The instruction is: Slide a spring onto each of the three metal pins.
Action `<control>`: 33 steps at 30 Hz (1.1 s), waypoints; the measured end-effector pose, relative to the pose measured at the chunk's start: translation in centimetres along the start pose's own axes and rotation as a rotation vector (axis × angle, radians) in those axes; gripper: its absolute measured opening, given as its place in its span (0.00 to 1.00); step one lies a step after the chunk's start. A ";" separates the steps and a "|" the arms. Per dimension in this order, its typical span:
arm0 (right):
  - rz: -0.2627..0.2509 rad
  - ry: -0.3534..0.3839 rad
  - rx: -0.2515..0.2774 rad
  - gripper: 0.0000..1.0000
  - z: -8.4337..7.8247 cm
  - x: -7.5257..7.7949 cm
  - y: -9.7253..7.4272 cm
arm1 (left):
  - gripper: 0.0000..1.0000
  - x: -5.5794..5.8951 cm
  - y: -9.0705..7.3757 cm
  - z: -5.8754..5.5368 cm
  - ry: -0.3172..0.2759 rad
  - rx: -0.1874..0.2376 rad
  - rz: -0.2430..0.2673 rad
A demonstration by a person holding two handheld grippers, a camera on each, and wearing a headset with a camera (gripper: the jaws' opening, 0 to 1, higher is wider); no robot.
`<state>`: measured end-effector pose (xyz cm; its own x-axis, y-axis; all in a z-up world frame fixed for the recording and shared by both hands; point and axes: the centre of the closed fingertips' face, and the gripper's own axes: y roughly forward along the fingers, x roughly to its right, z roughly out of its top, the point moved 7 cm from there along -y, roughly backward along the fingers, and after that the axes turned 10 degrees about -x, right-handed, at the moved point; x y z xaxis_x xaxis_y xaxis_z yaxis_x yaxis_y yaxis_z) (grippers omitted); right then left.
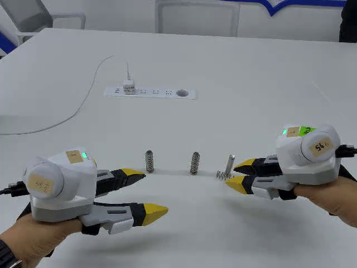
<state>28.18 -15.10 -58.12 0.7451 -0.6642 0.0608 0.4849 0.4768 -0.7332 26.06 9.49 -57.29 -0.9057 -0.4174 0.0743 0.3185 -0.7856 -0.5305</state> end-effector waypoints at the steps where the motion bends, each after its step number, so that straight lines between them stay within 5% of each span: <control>1: 0.000 0.004 -0.006 0.22 -0.2 0.2 0.1 | 0.53 0.0 0.0 0.0 0.000 0.000 0.000; 33: 0.012 0.043 -0.058 0.15 -2.0 1.6 2.3 | 0.51 -0.1 -0.2 -0.3 -0.004 -0.016 0.010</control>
<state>29.60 -16.19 -61.04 0.7294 -0.6837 0.0236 0.4483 0.4516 -0.7714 26.03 9.77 -57.43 -0.9012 -0.4274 0.0724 0.3233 -0.7738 -0.5447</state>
